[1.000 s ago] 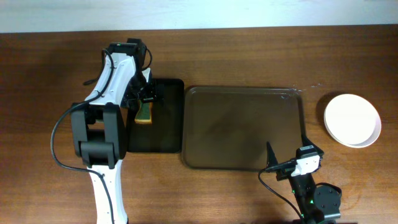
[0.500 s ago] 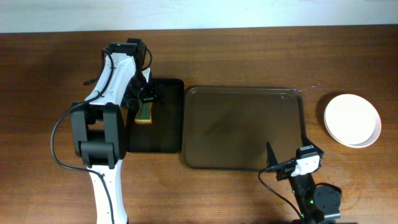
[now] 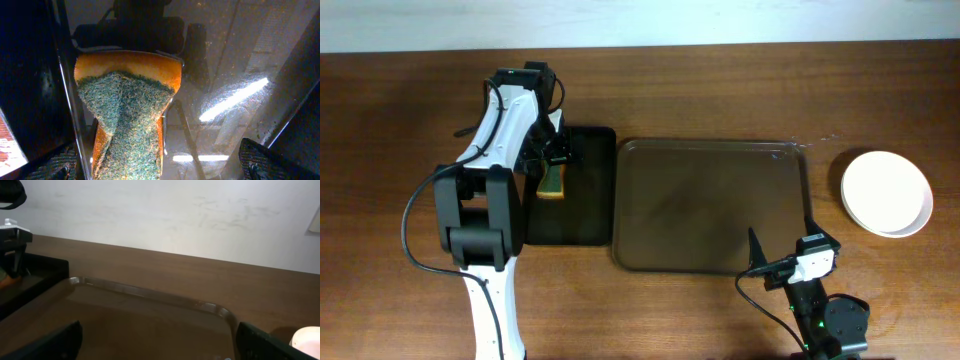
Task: Clean dirty plates on tray and stack at the side
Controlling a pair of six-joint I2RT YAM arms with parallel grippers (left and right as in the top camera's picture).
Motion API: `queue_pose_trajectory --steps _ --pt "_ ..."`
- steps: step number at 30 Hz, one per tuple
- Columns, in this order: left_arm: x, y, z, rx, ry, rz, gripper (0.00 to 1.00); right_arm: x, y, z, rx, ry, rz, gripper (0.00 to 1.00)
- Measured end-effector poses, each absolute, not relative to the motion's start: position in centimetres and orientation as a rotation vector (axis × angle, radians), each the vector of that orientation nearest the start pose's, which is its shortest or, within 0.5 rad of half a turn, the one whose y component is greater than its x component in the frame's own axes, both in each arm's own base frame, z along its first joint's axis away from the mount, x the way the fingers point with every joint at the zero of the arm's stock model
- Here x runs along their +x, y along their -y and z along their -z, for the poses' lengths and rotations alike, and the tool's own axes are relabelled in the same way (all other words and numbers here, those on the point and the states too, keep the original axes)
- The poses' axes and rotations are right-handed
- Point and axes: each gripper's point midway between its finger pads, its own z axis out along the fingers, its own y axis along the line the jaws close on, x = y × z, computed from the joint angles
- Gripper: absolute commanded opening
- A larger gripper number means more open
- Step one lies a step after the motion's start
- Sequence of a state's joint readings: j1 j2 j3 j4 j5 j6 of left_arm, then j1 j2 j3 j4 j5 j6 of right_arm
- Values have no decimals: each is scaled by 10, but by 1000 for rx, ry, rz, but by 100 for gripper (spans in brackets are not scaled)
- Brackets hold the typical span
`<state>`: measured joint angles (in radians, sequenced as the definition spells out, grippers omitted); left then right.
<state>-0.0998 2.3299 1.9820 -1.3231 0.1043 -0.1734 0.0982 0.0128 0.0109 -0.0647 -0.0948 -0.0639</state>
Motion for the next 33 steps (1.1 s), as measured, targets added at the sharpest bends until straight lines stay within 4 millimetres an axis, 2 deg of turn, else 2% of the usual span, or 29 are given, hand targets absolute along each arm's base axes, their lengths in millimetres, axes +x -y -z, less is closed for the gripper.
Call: queue_pose_trajectory --steps 2,4,7,8,9,10,11,12,13,15,16,18,19,22,23,25,27,31,33 --pt "425 60 -37 -126 -3238 142 100 243 -40 -160 -204 -1625 -104 98" --pt "430 56 -55 -119 -3186 109 100 243 -40 -160 -204 -1625 -104 98" --pt "433 42 -148 -112 -2958 32 100 243 -40 -160 -205 -1625 -104 98" --pt "426 35 -197 -118 -2834 19 100 243 -40 -160 -205 -1626 -104 98" --pt "417 29 -235 -129 -2741 17 100 243 -40 -160 -205 -1625 -104 98" --pt "398 19 -288 -151 -2602 12 100 243 -40 -160 -205 -1626 -104 98" --pt "374 7 -332 -181 -2479 9 100 243 -40 -160 -204 -1626 -104 98" --pt "346 -6 -369 -216 -2364 -1 100 243 -40 -160 -205 -1626 -104 98" --pt "319 -14 -385 -241 -2298 -6 100 243 -40 -160 -205 -1625 -104 98" --pt "270 -23 -383 -275 -2223 -10 100 243 -40 -160 -205 -1624 -104 98" --pt "262 -22 -382 -271 -2163 4 100 243 -40 -161 -204 -1623 -103 98" --pt "257 -18 -372 -247 -2036 39 100 243 -40 -161 -205 -1623 -104 98" --pt "254 -15 -352 -230 -1980 62 100 243 -40 -160 -205 -1624 -104 98" --pt "252 -6 -344 -164 -1693 120 100 243 -40 -160 -205 -1625 -104 98" --pt "249 -4 -346 -148 -1627 131 100 243 -40 -160 -205 -1625 -104 98" --pt "236 0 -358 -97 -1362 150 100 243 -40 -160 -205 -1625 -104 98" --pt "223 3 -359 -72 -1234 157 100 243 -40 -160 -205 -1626 -105 98" --pt "215 4 -338 -55 -1136 159 100 243 -40 -160 -206 -1627 -104 98" --pt "219 4 -314 -53 -1144 161 100 243 -40 -160 -206 -1627 -104 98"
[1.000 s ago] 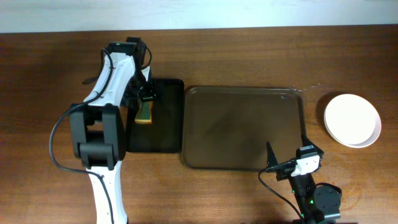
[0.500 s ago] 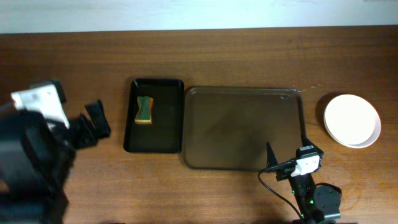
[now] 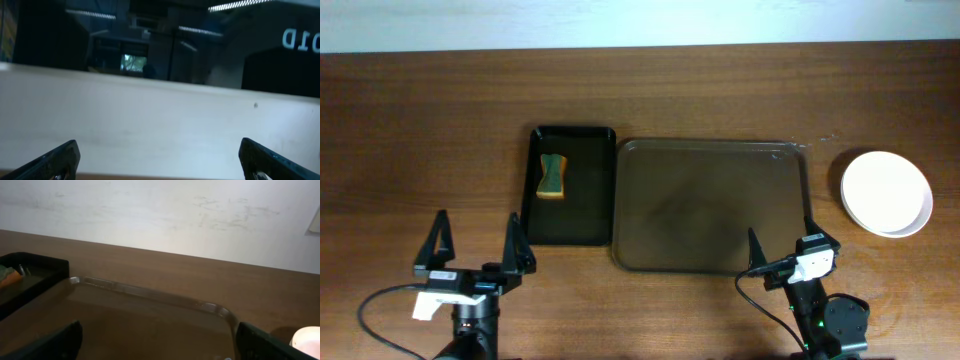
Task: Clean dirty plates on tray and stack at the side
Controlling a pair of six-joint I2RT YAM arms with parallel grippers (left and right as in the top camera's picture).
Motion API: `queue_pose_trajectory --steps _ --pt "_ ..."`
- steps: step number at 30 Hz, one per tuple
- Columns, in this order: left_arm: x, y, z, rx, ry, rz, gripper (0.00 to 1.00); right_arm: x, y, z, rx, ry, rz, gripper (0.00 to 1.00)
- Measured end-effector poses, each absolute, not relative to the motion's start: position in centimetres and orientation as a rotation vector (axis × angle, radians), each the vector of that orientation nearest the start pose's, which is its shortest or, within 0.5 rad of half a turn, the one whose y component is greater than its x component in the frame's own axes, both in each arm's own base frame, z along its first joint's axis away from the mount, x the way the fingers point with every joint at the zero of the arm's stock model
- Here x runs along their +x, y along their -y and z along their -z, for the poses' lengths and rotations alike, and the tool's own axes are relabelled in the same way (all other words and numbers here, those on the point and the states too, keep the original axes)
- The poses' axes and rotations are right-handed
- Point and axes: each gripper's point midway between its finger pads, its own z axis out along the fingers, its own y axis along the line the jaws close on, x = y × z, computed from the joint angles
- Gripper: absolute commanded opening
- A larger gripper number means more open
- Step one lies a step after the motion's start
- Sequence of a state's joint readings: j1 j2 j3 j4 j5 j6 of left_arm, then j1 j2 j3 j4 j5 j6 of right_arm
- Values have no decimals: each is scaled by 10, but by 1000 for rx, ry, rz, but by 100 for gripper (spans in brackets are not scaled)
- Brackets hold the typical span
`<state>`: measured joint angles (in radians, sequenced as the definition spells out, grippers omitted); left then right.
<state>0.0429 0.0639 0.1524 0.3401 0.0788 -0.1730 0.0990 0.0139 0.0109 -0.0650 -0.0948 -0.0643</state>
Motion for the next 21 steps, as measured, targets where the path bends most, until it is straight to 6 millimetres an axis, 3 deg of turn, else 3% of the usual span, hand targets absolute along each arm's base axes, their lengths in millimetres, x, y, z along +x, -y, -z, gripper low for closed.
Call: queue_pose_trajectory --steps 8,13,21 --pt "238 3 -244 -75 -1313 163 100 243 -40 -160 -206 -1626 -105 98" --pt "246 3 -159 -125 -1641 153 100 243 -40 -160 -206 -1627 -105 98" --pt "246 1 -158 -135 -1643 141 100 243 -40 -160 -205 -1627 -105 98"
